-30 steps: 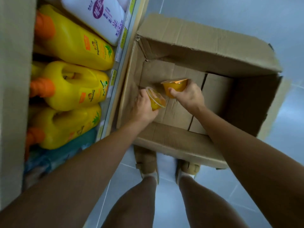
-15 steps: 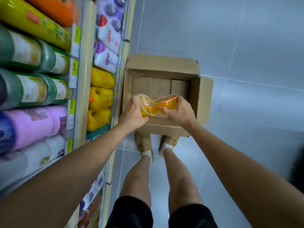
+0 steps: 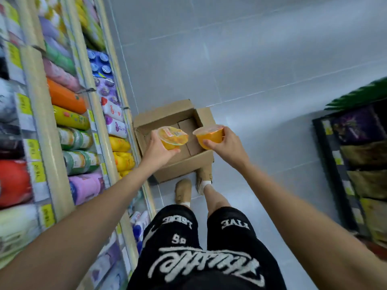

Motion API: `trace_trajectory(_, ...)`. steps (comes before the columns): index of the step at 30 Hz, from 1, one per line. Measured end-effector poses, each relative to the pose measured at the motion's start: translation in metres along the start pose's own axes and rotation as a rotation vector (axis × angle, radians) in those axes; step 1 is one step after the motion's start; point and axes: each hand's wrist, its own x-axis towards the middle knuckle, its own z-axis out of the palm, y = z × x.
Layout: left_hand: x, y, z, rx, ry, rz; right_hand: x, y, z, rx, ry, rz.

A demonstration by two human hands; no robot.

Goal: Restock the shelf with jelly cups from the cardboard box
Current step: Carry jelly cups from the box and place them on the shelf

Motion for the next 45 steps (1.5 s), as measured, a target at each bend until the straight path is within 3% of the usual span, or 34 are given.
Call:
trace_trajectory(11,-0.094,0.130,0.026,-0.099,-0.265,0.322,-0.161,0.026,-0.085,0.425,0.495,0.133)
trace_trajectory(22,-0.250,0.288,0.121,-0.148,-0.491,0.707,-0.315,0.069,-0.229,0.498,0.973,0.081)
trace_trajectory(34,-0.460,0.382,0.238,-0.213,-0.594,0.944,-0.504,0.158,-0.366,0.395,1.193,0.003)
trace_trajectory(45,-0.574,0.468,0.317,-0.275,-0.720,1.056,-0.605,0.215,-0.472,0.308,1.332,-0.064)
